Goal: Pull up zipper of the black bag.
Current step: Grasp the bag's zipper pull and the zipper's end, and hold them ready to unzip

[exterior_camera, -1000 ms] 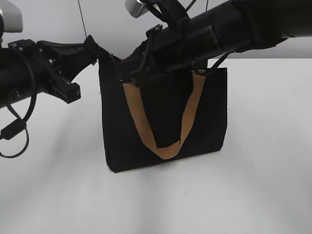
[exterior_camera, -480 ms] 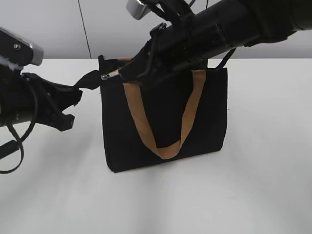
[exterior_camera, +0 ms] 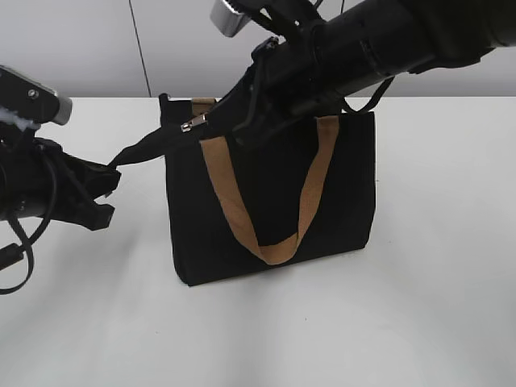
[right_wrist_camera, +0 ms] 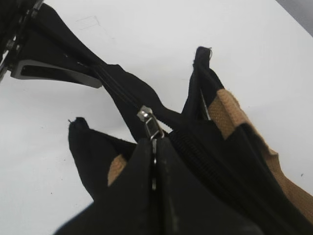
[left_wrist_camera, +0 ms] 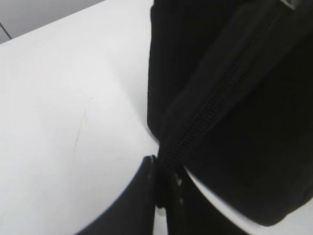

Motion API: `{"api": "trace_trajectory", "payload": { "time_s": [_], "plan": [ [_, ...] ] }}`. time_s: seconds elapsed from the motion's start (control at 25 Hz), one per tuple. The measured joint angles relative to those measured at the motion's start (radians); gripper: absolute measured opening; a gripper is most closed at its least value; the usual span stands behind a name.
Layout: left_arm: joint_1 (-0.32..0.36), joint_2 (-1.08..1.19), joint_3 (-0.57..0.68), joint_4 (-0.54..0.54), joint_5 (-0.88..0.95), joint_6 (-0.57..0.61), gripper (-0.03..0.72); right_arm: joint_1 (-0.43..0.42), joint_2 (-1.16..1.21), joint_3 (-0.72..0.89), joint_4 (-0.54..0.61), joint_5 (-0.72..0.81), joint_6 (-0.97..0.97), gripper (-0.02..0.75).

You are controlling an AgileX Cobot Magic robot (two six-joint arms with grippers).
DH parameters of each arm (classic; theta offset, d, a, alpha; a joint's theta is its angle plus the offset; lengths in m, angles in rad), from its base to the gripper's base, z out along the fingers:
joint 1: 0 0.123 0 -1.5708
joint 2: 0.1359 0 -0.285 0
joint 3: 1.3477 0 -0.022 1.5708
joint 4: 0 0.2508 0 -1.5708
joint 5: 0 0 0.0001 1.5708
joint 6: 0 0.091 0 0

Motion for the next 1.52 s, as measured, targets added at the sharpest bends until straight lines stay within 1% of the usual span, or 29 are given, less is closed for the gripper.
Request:
{"api": "trace_trajectory", "payload": {
  "time_s": [0.16, 0.28, 0.44, 0.72, 0.96, 1.08, 1.32, 1.4, 1.44, 1.52],
  "plan": [
    [0.0, 0.0, 0.0, -0.007, 0.003, 0.0, 0.012, -0.008, -0.005, 0.0, -0.065, -0.002, 0.06, -0.001],
    [0.0, 0.0, 0.0, -0.008, 0.005, 0.0, 0.012, -0.037, -0.01, 0.0, -0.106, -0.002, 0.12, -0.001],
    [0.0, -0.004, 0.0, -0.009, 0.008, 0.0, 0.012, -0.103, -0.031, 0.0, -0.127, 0.017, 0.171, -0.001],
    [0.0, -0.005, 0.0, -0.011, 0.011, 0.0, 0.012, -0.235, -0.045, 0.0, -0.15, 0.107, 0.258, -0.001],
    [0.0, -0.005, 0.0, -0.011, 0.012, 0.0, 0.012, -0.328, -0.046, 0.0, -0.224, 0.146, 0.37, -0.001],
    [0.0, -0.005, 0.0, -0.011, 0.012, 0.0, 0.012, -0.347, -0.046, 0.0, -0.235, 0.159, 0.392, -0.001],
    [0.0, -0.005, 0.0, -0.014, 0.012, 0.0, 0.012, -0.348, -0.047, 0.0, -0.237, 0.171, 0.408, -0.001],
    [0.0, -0.005, 0.0, -0.061, 0.012, 0.0, 0.012, -0.348, -0.056, 0.0, -0.236, 0.179, 0.41, 0.009],
    [0.0, -0.005, 0.0, -0.11, 0.012, 0.0, 0.012, -0.348, -0.063, 0.0, -0.235, 0.183, 0.41, 0.028],
    [0.0, -0.009, 0.0, -0.229, 0.019, 0.0, 0.023, -0.349, -0.084, 0.0, -0.232, 0.185, 0.417, 0.109]
  ]
}}
